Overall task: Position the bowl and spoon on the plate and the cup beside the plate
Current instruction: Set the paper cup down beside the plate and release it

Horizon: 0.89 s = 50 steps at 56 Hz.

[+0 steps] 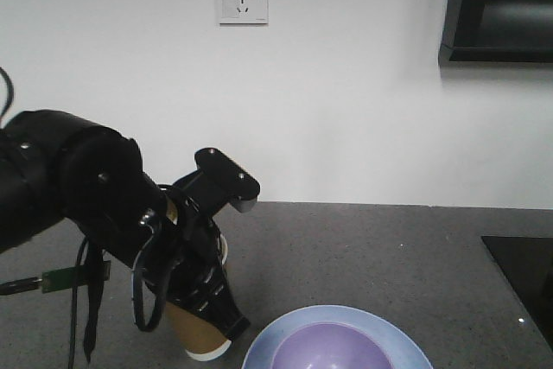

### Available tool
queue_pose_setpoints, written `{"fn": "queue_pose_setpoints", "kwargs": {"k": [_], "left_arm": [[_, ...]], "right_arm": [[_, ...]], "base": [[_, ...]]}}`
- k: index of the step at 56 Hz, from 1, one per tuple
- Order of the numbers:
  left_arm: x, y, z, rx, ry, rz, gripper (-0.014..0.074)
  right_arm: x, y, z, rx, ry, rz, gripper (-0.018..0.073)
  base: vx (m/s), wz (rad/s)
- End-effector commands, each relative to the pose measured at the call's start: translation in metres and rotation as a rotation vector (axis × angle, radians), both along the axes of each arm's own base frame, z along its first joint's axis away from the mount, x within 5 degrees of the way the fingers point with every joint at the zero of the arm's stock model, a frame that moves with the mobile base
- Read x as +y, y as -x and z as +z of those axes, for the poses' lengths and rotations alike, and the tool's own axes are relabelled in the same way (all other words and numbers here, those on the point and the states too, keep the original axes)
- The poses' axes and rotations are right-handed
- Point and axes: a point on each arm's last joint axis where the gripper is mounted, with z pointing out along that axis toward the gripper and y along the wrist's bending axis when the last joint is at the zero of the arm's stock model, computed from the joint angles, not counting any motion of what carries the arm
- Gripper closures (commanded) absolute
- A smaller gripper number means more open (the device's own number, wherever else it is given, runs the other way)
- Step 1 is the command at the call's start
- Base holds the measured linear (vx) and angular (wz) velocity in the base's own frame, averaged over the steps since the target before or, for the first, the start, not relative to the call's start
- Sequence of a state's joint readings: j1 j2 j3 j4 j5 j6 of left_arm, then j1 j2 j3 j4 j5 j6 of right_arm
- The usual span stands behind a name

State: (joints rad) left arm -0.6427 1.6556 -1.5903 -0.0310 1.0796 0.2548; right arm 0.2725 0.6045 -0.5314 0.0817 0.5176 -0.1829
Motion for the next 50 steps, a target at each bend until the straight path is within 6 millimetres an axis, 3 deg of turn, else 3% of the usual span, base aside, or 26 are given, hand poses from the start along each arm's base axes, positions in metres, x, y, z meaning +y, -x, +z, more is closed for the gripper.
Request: {"fn": "queue_pose_setpoints", "kwargs": {"k": [1,15,29,50], "left_arm": [[-0.003,-0.001,0.014,-0.053,0.054,0.01,0.0596],[-0.011,-0.011,-0.007,0.002,0.034,0.025,0.0596],[-0.011,-0.012,-0.007,0.005,0.032,0.028,0.0543],[-0.012,-0.012,-0.007,-0.005,0.04,0.028,0.0162]], "right_arm": [[0.0,-0.003,0.016,-0.096,-0.023,-0.005,0.0568],[0.0,-0.003,0.016,-0.096,-0.023,-0.005,0.0568],[0.0,-0.003,0.016,-0.096,-0.023,-0.005,0.0568],[0.0,-0.003,0.016,-0.096,-0.023,-0.005,0.0568]], "base": [[0.0,0.0],[0.0,0.0],[0.0,0.0],[0.0,0.0]]}}
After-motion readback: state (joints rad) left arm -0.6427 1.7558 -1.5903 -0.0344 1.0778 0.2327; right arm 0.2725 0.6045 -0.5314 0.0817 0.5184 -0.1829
